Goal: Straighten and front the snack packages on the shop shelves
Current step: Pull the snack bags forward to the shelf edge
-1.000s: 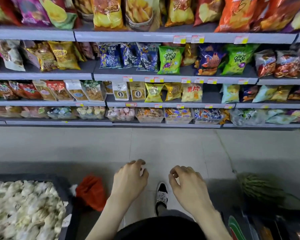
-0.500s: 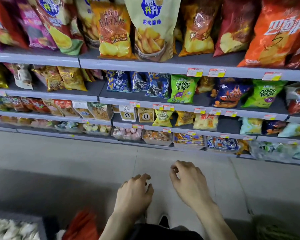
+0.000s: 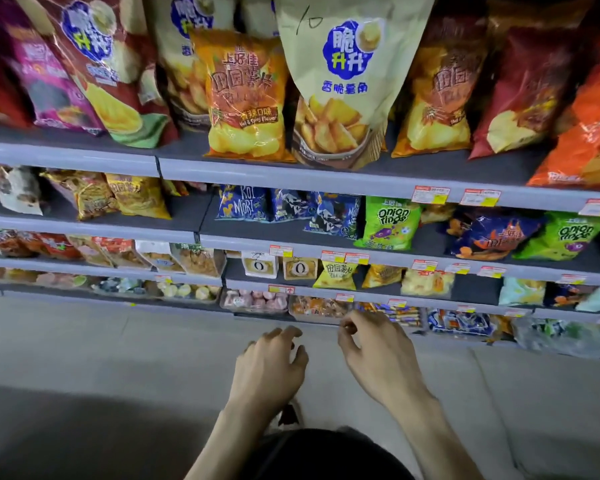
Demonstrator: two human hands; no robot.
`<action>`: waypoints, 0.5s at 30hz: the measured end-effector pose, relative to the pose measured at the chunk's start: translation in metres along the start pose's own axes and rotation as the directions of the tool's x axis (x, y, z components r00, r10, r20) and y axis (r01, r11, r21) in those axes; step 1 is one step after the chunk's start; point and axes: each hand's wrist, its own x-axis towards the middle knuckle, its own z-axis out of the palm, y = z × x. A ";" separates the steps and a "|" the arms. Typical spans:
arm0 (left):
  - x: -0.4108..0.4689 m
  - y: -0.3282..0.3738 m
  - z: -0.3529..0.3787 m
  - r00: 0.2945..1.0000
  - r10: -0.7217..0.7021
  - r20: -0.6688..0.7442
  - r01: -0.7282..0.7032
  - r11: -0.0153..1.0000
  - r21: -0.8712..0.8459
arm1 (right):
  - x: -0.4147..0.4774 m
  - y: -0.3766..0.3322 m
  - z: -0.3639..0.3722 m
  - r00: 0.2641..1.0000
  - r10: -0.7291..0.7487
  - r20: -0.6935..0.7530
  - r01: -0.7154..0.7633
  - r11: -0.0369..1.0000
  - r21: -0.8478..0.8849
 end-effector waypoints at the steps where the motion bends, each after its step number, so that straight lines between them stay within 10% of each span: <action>1: 0.010 -0.003 -0.003 1.000 0.007 0.004 -0.007 1.000 -0.002 | 0.005 -0.003 0.002 1.000 0.011 -0.008 -0.011 1.000 0.007; 15: 0.095 0.002 -0.005 0.986 0.145 0.082 -0.149 0.988 0.043 | 0.020 0.017 0.006 0.968 0.250 0.012 -0.250 0.966 0.066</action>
